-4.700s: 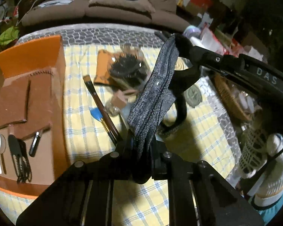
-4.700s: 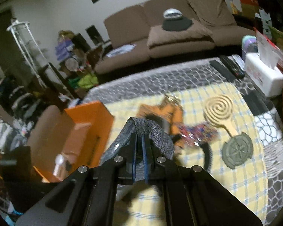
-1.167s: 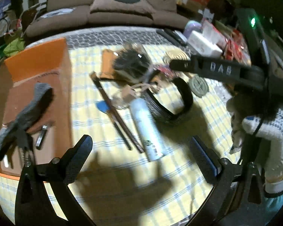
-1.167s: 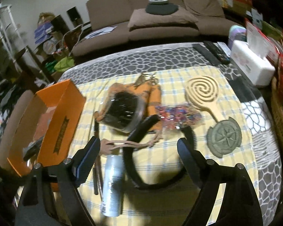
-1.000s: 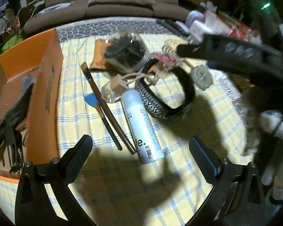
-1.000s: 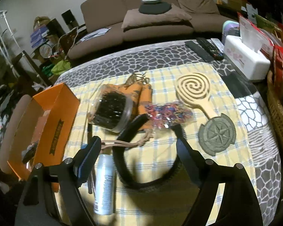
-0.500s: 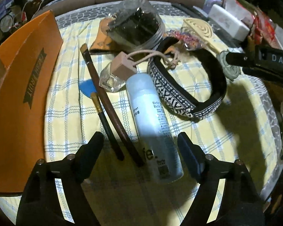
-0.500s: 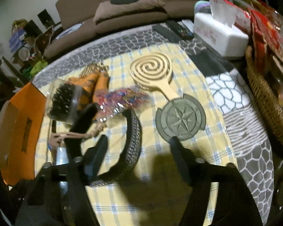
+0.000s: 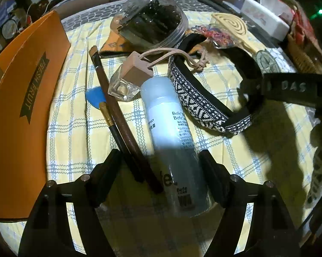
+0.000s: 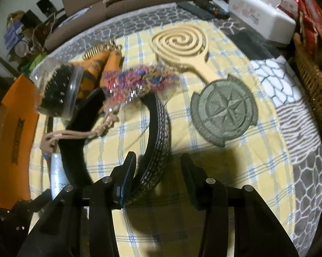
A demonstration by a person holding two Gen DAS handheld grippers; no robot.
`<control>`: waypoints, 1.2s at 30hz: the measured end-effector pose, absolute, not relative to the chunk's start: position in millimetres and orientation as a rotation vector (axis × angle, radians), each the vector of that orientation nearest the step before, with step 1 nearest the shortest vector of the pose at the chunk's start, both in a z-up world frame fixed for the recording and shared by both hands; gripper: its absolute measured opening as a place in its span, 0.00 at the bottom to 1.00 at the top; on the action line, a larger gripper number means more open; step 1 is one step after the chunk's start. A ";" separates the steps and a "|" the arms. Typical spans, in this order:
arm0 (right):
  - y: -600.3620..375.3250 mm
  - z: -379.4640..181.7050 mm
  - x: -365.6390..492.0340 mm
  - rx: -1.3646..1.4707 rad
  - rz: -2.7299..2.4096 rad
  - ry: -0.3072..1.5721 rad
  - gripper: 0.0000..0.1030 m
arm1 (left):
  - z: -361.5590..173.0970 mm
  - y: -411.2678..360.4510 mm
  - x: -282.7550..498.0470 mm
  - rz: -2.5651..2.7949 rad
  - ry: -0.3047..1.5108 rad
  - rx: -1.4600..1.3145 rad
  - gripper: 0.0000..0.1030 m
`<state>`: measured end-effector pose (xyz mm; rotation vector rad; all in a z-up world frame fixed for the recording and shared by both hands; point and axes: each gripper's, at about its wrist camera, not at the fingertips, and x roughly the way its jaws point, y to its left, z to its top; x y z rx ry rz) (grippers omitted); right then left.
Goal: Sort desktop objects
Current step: 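Grasp the white spray can with left tool while right tool grasps the patterned headband, then carry the spray can and headband over the box with both tools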
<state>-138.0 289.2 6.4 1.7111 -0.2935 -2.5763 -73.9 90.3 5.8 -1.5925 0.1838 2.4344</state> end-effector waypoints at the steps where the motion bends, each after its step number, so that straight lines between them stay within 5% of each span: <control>1: 286.9 4.2 -137.6 1.711 -2.577 -0.284 0.44 | 5.8 91.2 -74.0 2.436 0.187 -1.593 0.70; 6: 280.6 3.9 -136.7 1.709 -2.608 -0.199 0.42 | 4.9 93.3 -76.7 2.442 0.198 -1.601 0.73; 8: 279.9 3.6 -134.6 1.700 -2.610 -0.183 0.28 | 4.2 95.1 -77.8 2.445 0.203 -1.603 0.74; 11: 278.7 5.5 -133.4 1.687 -2.618 -0.170 0.21 | 4.3 94.6 -79.9 2.442 0.186 -1.600 0.74; 17: 285.0 22.8 -133.6 1.591 -2.671 -0.210 0.13 | 14.1 80.8 -81.3 2.429 0.085 -1.565 0.51; 20: 290.7 41.1 -131.3 1.506 -2.719 -0.234 0.13 | 24.9 74.3 -83.1 2.408 0.033 -1.547 0.32; 36: 300.3 116.2 -115.4 1.210 -2.742 -0.440 0.12 | 68.7 38.2 -76.5 2.390 -0.103 -1.495 0.31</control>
